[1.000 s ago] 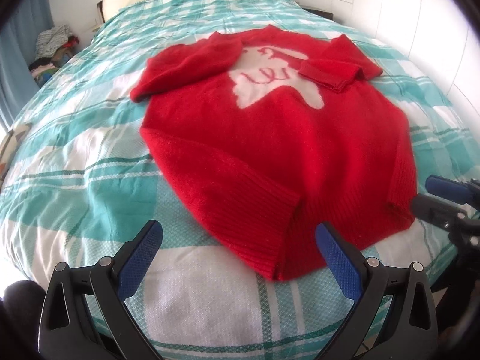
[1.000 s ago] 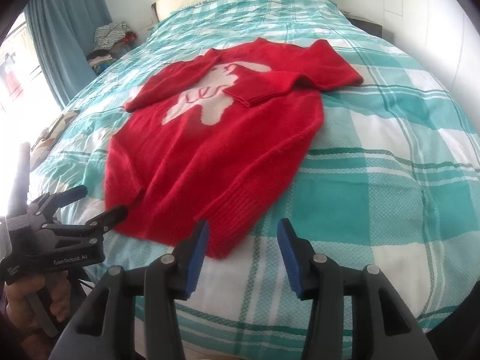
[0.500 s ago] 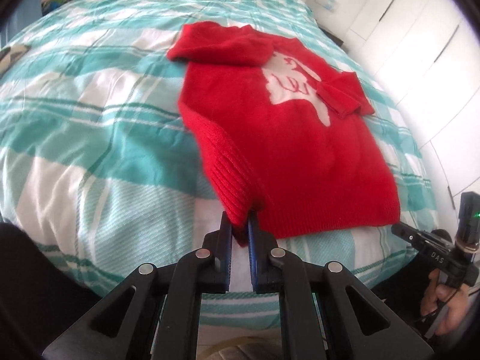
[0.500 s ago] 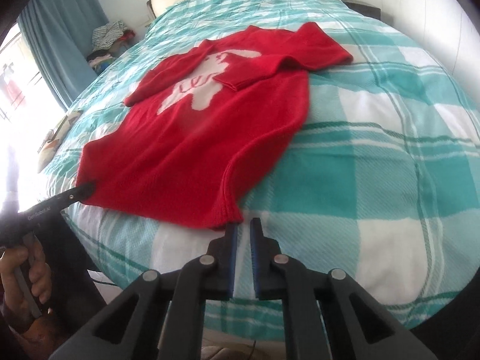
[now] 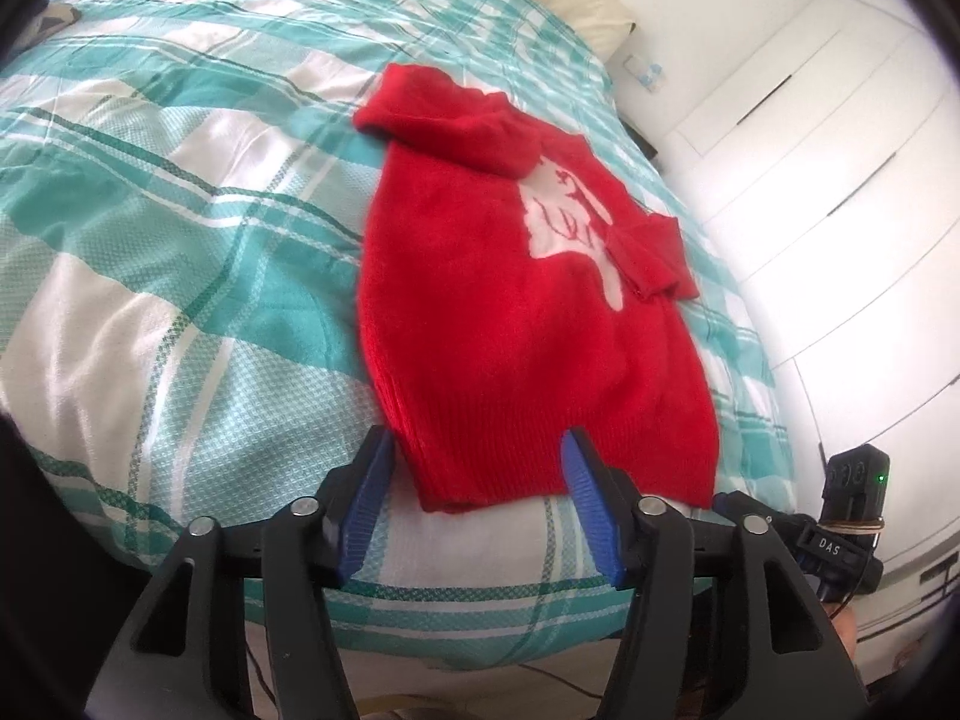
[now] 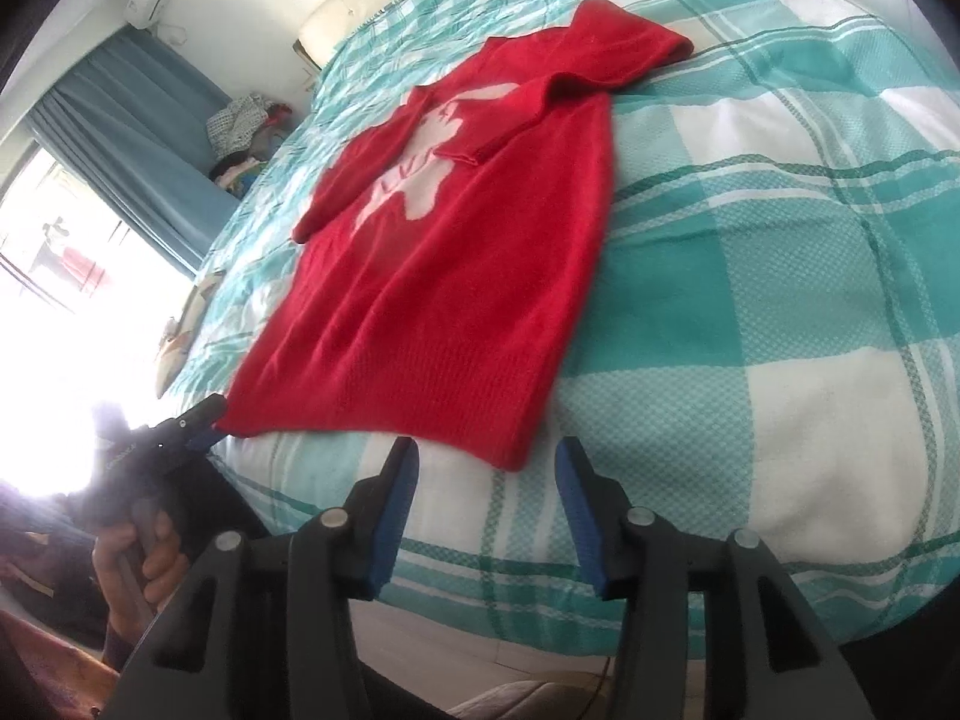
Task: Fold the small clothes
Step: 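Grasp the sweater hem with both grippers and pull it straight, then open both grippers and release the hem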
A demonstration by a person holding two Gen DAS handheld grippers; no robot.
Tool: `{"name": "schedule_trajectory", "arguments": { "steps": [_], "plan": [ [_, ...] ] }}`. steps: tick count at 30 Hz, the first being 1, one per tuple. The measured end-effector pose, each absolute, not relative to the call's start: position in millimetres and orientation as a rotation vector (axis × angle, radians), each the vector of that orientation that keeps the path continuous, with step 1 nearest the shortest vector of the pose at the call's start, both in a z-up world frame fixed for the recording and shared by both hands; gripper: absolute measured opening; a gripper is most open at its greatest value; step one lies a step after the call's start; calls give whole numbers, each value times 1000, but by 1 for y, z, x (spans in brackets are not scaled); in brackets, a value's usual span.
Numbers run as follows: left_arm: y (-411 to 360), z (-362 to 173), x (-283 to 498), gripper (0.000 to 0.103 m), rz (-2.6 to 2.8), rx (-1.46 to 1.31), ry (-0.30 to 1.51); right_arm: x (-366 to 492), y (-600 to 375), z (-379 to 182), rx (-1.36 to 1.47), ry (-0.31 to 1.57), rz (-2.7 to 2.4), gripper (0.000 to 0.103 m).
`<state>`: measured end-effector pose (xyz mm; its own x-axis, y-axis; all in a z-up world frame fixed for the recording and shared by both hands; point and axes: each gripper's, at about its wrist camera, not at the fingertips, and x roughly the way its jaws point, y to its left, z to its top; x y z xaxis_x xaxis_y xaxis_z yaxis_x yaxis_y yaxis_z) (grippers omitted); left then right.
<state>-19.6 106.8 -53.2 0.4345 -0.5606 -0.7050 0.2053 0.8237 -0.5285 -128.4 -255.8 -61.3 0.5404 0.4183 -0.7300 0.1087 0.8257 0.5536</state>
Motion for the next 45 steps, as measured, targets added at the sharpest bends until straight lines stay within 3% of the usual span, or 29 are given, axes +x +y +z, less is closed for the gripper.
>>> {"name": "schedule_trajectory", "arguments": {
  "steps": [3,5,6,7,8,15,24,28,30,31,33,34,35,41,45],
  "plan": [
    [104,-62,-12,56,-467,-384,1048,-116,-255,-70,623,1010,183,48],
    [102,-68,-6,1,-447,-354,1069,-106,-256,-78,635,1010,159,45],
    [103,-69,-4,4,-440,-348,1083,-102,-255,-80,625,1012,140,38],
    [107,-69,-6,3,-431,-360,1077,-100,-255,-79,596,1017,100,8],
    [112,-67,-7,3,-422,-361,1065,-100,-257,-77,578,1014,68,4],
    [124,-57,-21,2,-379,-268,1061,-130,-268,-50,461,1045,-49,3],
    [93,-82,-19,4,-242,-41,1062,-119,-260,-91,371,1105,-142,2],
    [85,-80,-20,8,-209,16,1050,-119,-255,-86,323,1095,-130,3],
    [85,-78,-22,11,-207,23,1050,-122,-252,-83,307,1088,-115,11],
    [86,-76,-23,20,-209,19,1054,-123,-249,-81,286,1091,-112,17],
    [88,-71,-25,51,-208,11,1064,-127,-247,-77,248,1093,-115,25],
    [90,-67,-27,76,-194,15,1064,-130,-246,-75,234,1092,-112,32],
    [92,-63,-29,88,-175,19,1060,-132,-246,-73,226,1093,-110,36],
    [107,-14,-40,91,-137,21,924,-142,-274,-20,98,1002,-194,38],
    [92,18,-19,98,-200,-13,791,-102,-280,30,-49,876,-181,51]
  ]
}}
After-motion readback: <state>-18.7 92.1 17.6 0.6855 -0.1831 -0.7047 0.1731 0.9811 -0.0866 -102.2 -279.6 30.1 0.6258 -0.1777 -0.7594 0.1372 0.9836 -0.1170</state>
